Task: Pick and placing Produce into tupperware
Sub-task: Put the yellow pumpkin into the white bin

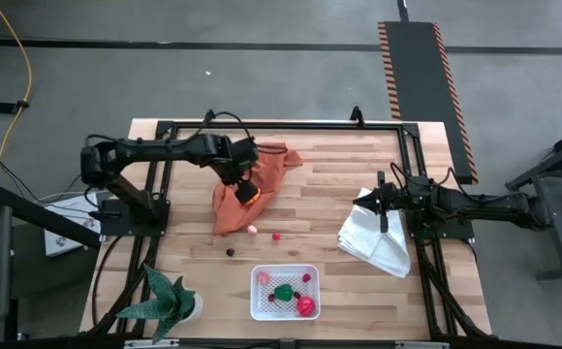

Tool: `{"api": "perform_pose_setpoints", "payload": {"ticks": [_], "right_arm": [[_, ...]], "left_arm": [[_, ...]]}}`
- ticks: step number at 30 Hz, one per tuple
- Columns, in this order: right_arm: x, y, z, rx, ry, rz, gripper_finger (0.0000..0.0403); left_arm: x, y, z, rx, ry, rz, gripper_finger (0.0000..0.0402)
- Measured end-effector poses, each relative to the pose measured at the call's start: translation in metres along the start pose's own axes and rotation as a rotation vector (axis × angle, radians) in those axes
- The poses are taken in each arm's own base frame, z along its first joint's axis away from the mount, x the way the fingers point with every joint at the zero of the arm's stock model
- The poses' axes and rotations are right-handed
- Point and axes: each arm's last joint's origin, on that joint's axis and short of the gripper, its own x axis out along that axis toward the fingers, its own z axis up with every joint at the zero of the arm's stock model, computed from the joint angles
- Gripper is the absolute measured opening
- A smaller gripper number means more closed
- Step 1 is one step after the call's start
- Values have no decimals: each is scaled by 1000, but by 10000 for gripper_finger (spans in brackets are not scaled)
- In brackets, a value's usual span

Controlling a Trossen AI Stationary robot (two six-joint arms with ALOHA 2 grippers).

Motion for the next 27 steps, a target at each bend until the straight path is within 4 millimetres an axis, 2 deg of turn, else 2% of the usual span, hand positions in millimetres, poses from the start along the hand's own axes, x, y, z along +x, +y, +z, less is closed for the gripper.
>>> {"api": "perform_pose_setpoints", "payload": {"ticks": [13, 27], "right_arm": [[0, 0, 0, 0, 0, 0, 0], [0, 0, 0, 0, 0, 0, 0]], "left_arm": [[48, 0, 12, -14, 98, 24, 283], [74, 0, 19, -15, 114, 32, 289]]}}
